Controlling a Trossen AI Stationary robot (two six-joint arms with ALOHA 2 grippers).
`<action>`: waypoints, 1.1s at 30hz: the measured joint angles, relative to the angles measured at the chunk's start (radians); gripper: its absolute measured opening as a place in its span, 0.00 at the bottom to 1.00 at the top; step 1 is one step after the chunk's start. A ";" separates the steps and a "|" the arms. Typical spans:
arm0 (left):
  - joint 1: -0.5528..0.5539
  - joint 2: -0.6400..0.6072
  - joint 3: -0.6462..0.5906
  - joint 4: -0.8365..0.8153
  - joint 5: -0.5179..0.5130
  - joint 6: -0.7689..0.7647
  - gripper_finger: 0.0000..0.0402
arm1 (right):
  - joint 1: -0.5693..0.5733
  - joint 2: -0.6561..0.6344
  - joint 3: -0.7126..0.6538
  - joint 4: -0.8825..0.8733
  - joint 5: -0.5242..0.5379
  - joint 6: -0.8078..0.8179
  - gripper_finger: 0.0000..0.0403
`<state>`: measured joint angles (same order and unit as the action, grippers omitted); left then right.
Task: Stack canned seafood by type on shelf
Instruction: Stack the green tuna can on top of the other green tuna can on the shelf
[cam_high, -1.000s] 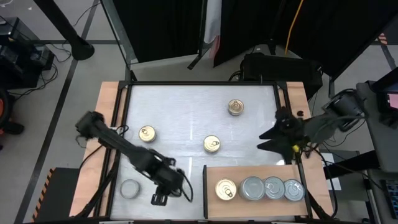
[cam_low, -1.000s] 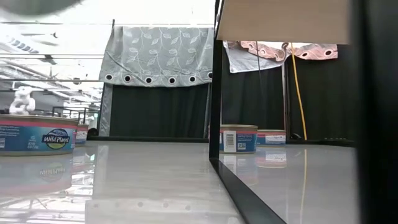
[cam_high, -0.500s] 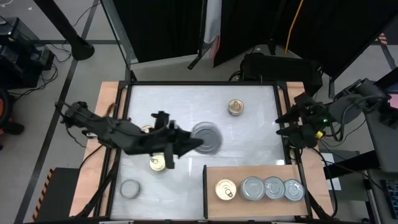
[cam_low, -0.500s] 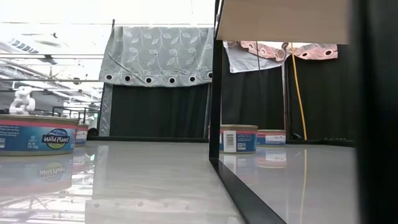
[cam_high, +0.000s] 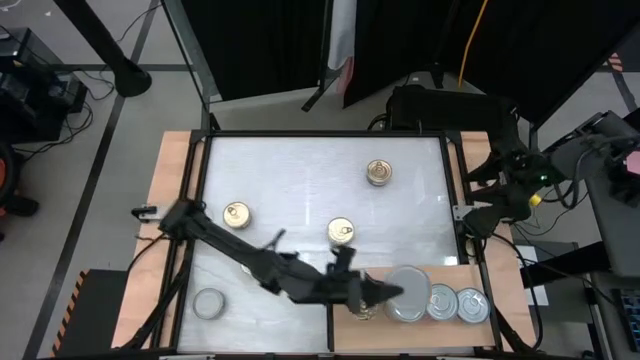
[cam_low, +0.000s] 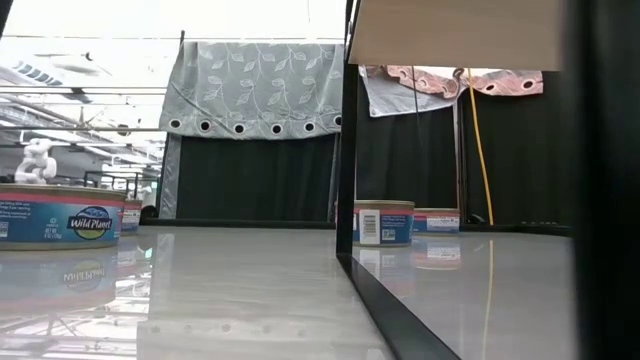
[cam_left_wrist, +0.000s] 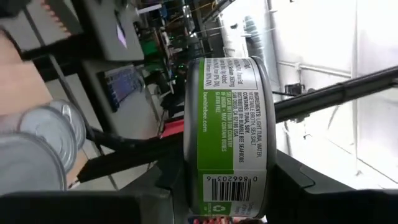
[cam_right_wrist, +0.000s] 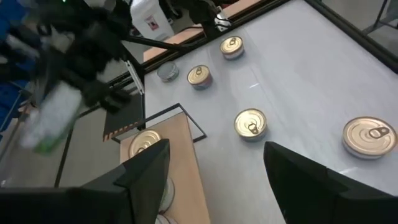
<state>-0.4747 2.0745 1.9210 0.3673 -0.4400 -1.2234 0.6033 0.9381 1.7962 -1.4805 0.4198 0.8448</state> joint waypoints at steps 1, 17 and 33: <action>0.001 0.030 0.028 0.000 0.003 -0.016 0.35 | 0.000 -0.004 0.000 0.000 0.000 -0.001 0.62; 0.052 0.148 0.202 -0.350 0.153 -0.112 0.35 | 0.000 -0.020 0.000 -0.001 -0.025 0.004 0.62; 0.077 0.142 0.204 -0.473 0.257 -0.131 0.50 | 0.000 -0.019 0.000 0.000 -0.030 0.004 0.62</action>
<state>-0.3977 2.2160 2.1250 -0.1058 -0.1834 -1.3543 0.6037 0.9186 1.7958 -1.4803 0.3901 0.8487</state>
